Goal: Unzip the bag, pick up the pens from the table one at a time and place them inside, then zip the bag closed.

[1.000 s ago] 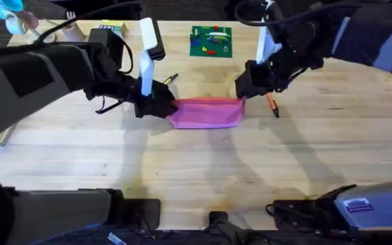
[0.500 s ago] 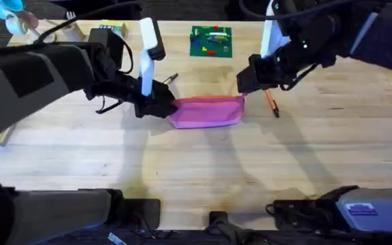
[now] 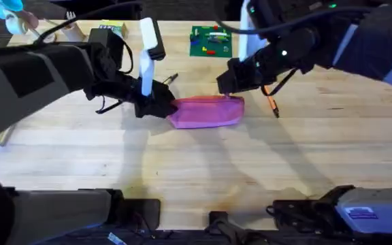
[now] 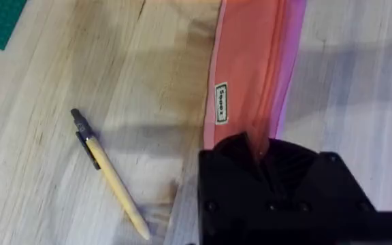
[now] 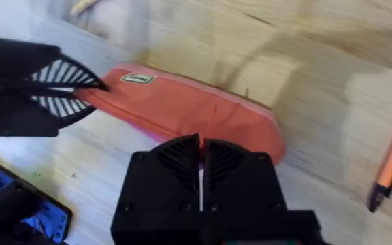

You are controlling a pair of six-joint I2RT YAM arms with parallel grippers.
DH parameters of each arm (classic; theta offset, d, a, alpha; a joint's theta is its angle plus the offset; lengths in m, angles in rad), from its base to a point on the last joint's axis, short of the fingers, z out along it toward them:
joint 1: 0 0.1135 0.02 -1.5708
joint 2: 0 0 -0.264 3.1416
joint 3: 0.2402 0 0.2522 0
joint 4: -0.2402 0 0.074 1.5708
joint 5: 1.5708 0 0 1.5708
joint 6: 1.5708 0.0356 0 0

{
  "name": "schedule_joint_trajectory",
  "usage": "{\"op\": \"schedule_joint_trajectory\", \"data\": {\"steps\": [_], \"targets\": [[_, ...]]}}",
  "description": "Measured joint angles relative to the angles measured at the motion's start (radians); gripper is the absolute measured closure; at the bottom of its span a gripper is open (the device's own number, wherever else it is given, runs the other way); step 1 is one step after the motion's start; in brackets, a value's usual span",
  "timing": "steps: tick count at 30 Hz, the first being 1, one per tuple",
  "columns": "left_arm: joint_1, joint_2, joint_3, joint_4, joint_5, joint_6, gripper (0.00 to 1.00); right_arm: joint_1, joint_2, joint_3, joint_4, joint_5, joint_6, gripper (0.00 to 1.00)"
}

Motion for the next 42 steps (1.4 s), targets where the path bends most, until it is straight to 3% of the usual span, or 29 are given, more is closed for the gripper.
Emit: {"op": "schedule_joint_trajectory", "data": {"steps": [9, 12, 21, 39, 40, 42], "targets": [[0.0, 0.0, 0.0, 0.001, -0.001, 0.0, 0.959, 0.068, 0.027, 0.0, 0.099, 0.003, 0.024, 0.97], [0.0, 0.0, 0.0, 0.0, 0.0, 0.0, 0.959, 0.15, 0.07, 0.003, 0.2, 0.002, 0.065, 0.97], [0.0, 0.0, 0.0, 0.0, 0.0, 0.0, 0.959, 0.224, 0.088, 0.003, 0.3, 0.003, 0.114, 0.97], [0.0, 0.0, 0.0, -0.003, 0.0, 0.0, 0.959, 0.295, 0.137, 0.003, 0.388, 0.019, 0.189, 0.97], [0.0, 0.0, 0.0, -0.003, 0.001, 0.0, 0.959, 0.294, 0.137, 0.003, 0.388, 0.019, 0.191, 0.955], [0.0, 0.0, 0.0, -0.004, 0.001, 0.001, 0.959, 0.29, 0.137, 0.003, 0.388, 0.023, 0.196, 0.766]]}}
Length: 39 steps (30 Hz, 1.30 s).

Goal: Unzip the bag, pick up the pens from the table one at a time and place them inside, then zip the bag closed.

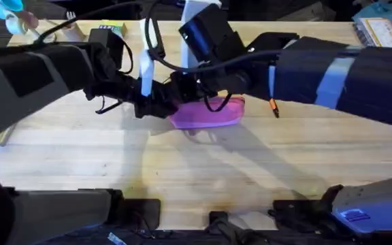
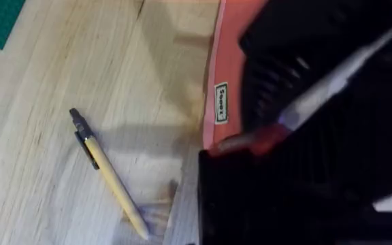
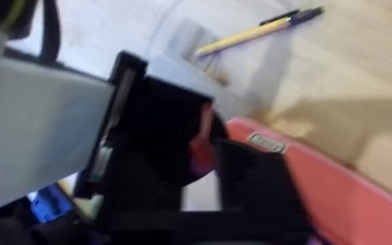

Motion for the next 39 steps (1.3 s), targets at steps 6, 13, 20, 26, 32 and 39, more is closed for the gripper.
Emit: {"op": "schedule_joint_trajectory", "data": {"steps": [6, 13, 20, 26, 32, 39], "targets": [[0.0, 0.0, 0.0, -0.002, 0.001, 0.003, 0.959, -0.055, -0.013, 0.002, -0.065, 0.021, -0.016, 0.028], [0.0, 0.0, 0.0, 0.004, 0.001, 0.002, 0.959, -0.094, -0.123, 0.004, -0.303, 0.087, -0.121, 0.004], [0.0, 0.0, 0.0, 0.004, 0.001, 0.002, 0.959, -0.106, -0.212, 0.007, -0.386, 0.155, -0.214, 0.004], [0.0, 0.0, 0.0, 0.005, 0.009, 0.005, 0.486, -0.106, -0.257, 0.008, -0.416, 0.167, -0.24, 0.004], [0.0, 0.0, 0.0, 0.005, 0.014, 0.002, 0.009, -0.106, -0.275, 0.008, -0.43, 0.168, -0.249, 0.004], [0.0, 0.0, 0.0, 0.009, 0.014, 0.002, 0.007, -0.106, -0.311, 0.008, -0.432, 0.168, -0.314, 0.004]]}}
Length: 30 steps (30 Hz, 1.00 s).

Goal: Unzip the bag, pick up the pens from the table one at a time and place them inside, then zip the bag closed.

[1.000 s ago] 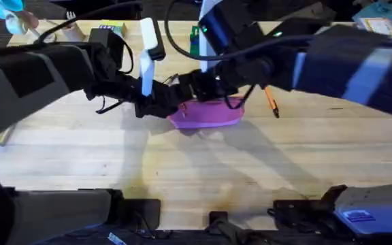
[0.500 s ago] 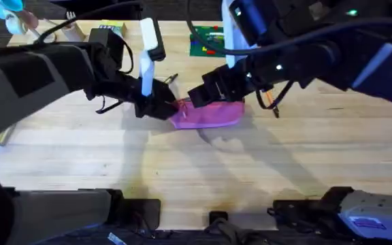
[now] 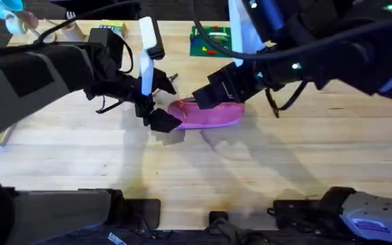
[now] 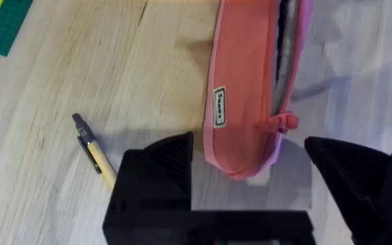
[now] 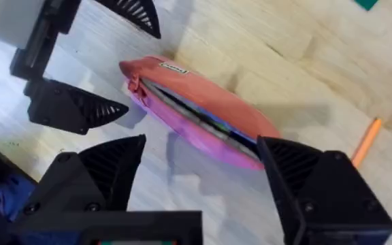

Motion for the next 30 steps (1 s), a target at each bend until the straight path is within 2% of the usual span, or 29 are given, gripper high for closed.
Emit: {"op": "schedule_joint_trajectory", "data": {"steps": [6, 12, 20, 22, 24, 28, 29, 30], "targets": [[0.015, -0.039, 0.0, -0.043, -0.001, 0.0, 0.007, 0.0, -0.012, 0.042, -0.078, -0.001, -0.075, 0.003], [0.066, -0.22, 0.0, -0.151, 0.0, 0.0, 0.007, 0.0, -0.012, 0.102, -0.119, -0.001, -0.205, 0.003], [0.135, -0.393, 0.0, -0.272, -0.002, 0.0, 0.007, 0.0, -0.012, 0.109, -0.118, 0.0, -0.413, 0.019], [0.142, -0.423, 0.0, -0.286, -0.004, 0.0, 0.007, 0.0, -0.012, 0.109, -0.118, 0.0, -0.491, 0.091], [0.142, -0.441, 0.0, -0.291, -0.005, 0.0, 0.007, 0.0, -0.012, 0.109, -0.118, 0.0, -0.579, 0.267], [0.142, -0.452, 0.0, -0.29, -0.006, 0.0, 0.007, 0.0, -0.012, 0.109, -0.117, 0.001, -0.768, 0.833], [0.142, -0.452, 0.0, -0.291, -0.008, 0.0, 0.007, 0.0, -0.012, 0.109, -0.117, 0.005, -0.889, 0.967], [0.142, -0.451, 0.0, -0.29, -0.009, 0.0, 0.007, 0.0, -0.012, 0.109, -0.117, 0.006, -0.919, 0.969]]}}
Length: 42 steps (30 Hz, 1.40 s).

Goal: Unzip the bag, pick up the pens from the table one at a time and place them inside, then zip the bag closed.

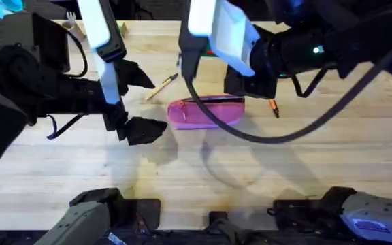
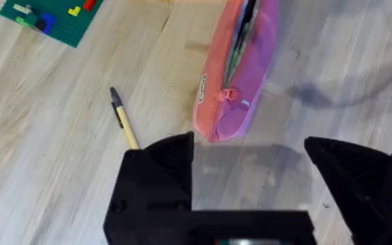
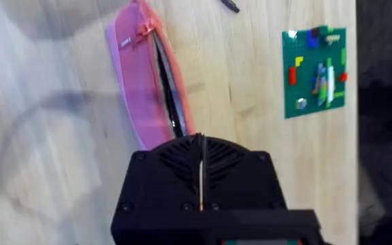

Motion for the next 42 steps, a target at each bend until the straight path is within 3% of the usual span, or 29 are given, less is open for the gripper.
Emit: {"op": "schedule_joint_trajectory", "data": {"steps": [11, 29, 42], "targets": [[0.0, 0.0, 0.0, 0.005, 0.0, 0.0, 0.007, 0.0, 0.055, 0.0, -0.045, -0.077, -0.107, 0.97], [0.0, 0.0, 0.0, 0.008, 0.0, 0.0, 0.007, -0.004, 0.249, 0.0, 0.034, -0.148, -0.106, 0.969], [0.0, 0.0, 0.0, 0.008, 0.0, 0.0, 0.008, -0.012, 0.313, 0.0, 0.049, -0.151, -0.102, 0.969]]}}
